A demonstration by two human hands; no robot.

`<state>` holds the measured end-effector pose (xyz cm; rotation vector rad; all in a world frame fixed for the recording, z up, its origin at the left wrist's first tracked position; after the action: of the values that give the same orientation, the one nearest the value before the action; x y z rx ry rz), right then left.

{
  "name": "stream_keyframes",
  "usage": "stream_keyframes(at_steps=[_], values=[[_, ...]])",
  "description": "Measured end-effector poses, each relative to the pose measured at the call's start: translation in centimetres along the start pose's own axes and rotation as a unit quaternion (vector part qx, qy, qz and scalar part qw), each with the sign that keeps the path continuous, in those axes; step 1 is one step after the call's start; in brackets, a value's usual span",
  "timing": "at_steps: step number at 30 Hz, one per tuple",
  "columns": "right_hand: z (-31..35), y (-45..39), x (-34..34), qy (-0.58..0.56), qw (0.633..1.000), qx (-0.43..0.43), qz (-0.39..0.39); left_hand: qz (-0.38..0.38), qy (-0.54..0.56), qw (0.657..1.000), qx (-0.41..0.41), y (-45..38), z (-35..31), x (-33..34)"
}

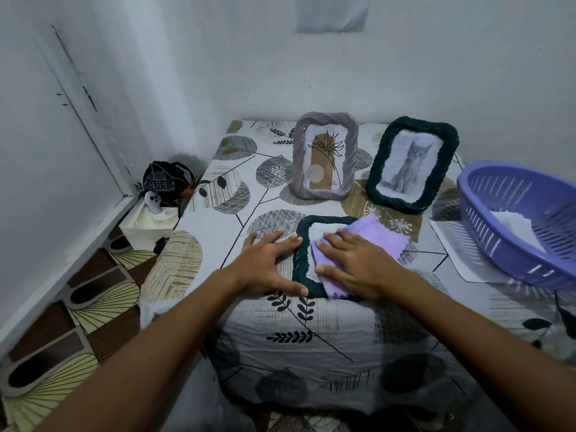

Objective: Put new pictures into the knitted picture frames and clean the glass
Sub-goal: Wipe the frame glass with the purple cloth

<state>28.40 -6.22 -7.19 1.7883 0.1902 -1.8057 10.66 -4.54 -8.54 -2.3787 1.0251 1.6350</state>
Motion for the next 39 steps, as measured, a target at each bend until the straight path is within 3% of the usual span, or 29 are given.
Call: stream_keyframes(at_steps=[5,17,24,39], values=[[-0.4,-3.5,-0.5,-0.019,0.999,0.034,0.011,-0.008,0.012,1.000,0.012,-0.3,0.3,0.3],[1.9,3.5,1.6,0.018,0.997,-0.078,-0.010,-0.067,-0.006,0.998,0.009,-0.5,0.5,0.6],[-0.9,6.0,1.8,0.083,0.995,0.000,-0.057,-0.064,0.011,0.998,0.010,-0.4,0.5,0.5],[-4.5,-1.0,-0.6,-0.057,0.987,0.145,-0.029,-0.028,0.004,1.000,0.004,-0.8,0.5,0.4]])
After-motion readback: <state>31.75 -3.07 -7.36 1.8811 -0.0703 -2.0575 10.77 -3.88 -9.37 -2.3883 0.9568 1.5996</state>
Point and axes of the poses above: each hand's wrist, its own y-axis away from the middle knuckle, its own x-axis out of the palm, z = x × y, the point moved 5 cm from there along -y, towards the middle knuckle, and after that the axes turned 13 degrees about z, right-handed, at the moved point
